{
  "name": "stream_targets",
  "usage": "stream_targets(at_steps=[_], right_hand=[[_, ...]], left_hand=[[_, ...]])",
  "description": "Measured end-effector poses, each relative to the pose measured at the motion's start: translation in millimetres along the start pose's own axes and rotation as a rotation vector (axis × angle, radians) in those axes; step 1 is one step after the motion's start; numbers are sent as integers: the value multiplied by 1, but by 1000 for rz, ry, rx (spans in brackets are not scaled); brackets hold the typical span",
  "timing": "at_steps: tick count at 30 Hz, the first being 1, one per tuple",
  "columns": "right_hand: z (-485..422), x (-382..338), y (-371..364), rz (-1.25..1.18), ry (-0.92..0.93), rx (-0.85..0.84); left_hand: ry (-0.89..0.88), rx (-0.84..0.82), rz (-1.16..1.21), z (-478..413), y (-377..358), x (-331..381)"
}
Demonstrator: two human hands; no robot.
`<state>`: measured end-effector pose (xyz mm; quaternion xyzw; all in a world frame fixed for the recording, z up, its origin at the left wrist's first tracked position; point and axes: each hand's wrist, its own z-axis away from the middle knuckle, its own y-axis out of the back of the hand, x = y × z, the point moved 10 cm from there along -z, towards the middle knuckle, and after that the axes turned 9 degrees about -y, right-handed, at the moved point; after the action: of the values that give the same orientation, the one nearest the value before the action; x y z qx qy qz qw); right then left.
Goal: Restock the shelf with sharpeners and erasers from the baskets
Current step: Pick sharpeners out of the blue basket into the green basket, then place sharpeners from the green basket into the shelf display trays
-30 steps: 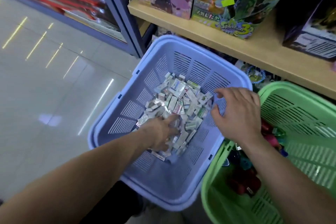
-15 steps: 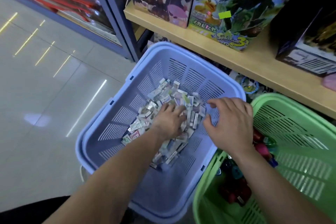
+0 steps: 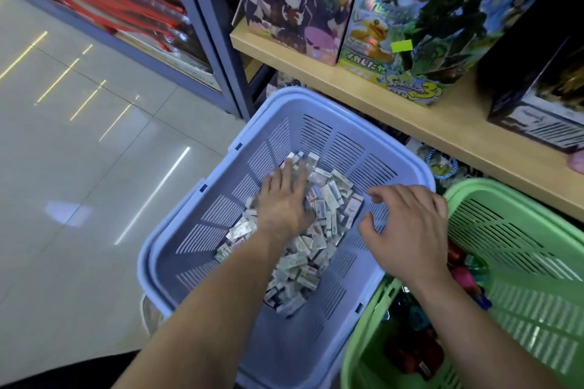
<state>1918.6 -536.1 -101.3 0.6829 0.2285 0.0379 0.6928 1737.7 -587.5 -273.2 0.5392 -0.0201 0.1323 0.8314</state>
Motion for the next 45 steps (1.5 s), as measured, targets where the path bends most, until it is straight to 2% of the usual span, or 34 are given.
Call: stream_targets(at_steps=[5, 7, 10, 13, 16, 18, 21, 24, 26, 28, 31, 35, 37, 41, 45], right_hand=[[-1, -2, 0, 1, 7, -2], [-1, -2, -1, 5, 11, 1], [-1, -2, -2, 21, 14, -7], [0, -3, -3, 5, 20, -56], [4, -4, 8, -126, 21, -141], [11, 8, 30, -199, 1, -109], [30, 53, 65, -175, -78, -14], [53, 125, 73, -112, -258, -111], [72, 176, 70, -77, -404, -204], [89, 219, 64, -57, -534, -260], [98, 245, 36, -24, -591, -351], [94, 237, -28, -189, -600, -477], [99, 234, -62, -170, -575, -555], [110, 230, -92, -38, -457, -600], [119, 245, -95, -23, -538, -570]], left_hand=[[-150, -204, 22, 46, -28, 45], [-173, -302, 4, 41, -17, 49], [-207, -378, 128, 42, 8, 51], [-192, -296, 132, 61, 46, 48], [-204, -233, 177, 85, 85, 65], [-241, -160, 202, 97, 114, 87], [-326, 35, 243, 110, 162, 133], [-447, 205, 264, 129, 188, 188], [-517, 244, 230, 140, 179, 226], [-523, 209, 217, 139, 148, 253], [-328, 35, 342, 123, 81, 268], [-17, -145, 581, 95, -4, 264], [45, -172, 551, 75, -32, 259], [4, -71, 469, 49, -52, 262], [-76, -191, 487, 41, -78, 268]])
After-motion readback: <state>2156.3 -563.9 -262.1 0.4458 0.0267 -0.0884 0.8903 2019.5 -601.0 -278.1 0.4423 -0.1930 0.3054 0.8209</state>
